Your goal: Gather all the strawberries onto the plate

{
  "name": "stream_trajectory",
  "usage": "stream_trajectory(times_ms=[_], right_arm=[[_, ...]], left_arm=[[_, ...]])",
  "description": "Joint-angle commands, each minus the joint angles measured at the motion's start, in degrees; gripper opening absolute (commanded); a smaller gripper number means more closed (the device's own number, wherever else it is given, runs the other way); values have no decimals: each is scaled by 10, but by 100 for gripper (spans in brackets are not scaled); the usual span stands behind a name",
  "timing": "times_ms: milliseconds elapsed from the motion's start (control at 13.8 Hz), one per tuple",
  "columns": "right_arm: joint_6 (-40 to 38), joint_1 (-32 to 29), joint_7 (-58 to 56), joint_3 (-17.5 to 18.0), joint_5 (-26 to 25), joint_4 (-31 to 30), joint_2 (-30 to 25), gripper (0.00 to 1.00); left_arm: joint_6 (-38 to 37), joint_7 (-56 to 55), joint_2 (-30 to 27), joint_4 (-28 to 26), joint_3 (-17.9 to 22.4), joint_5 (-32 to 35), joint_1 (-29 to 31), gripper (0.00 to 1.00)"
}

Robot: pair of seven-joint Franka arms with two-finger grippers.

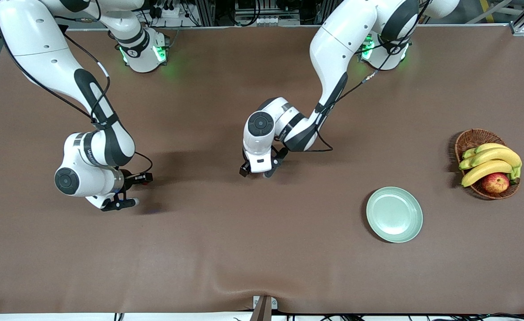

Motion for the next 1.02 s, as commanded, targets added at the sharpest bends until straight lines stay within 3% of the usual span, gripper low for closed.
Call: stream_trajectory(times_ms=[0, 73, 436, 726, 944], right_arm=[[14, -4, -18, 5, -6, -9, -2, 64], [15, -5, -27, 5, -6, -9, -1, 62], [15, -4, -31, 4, -6, -9, -2, 46], [15, -4, -31, 4, -6, -9, -3, 14], [12, -3, -26, 5, -2, 3, -15, 12]], left_arm=[[3, -30, 5, 11, 5, 13, -12, 10], [3, -49, 4, 11, 6, 13, -13, 0], [-22, -56, -22, 11, 28, 23, -13, 0], [-60, -57, -60, 11, 127, 21, -8, 0], [-81, -57, -71, 11, 197, 20, 2, 0]])
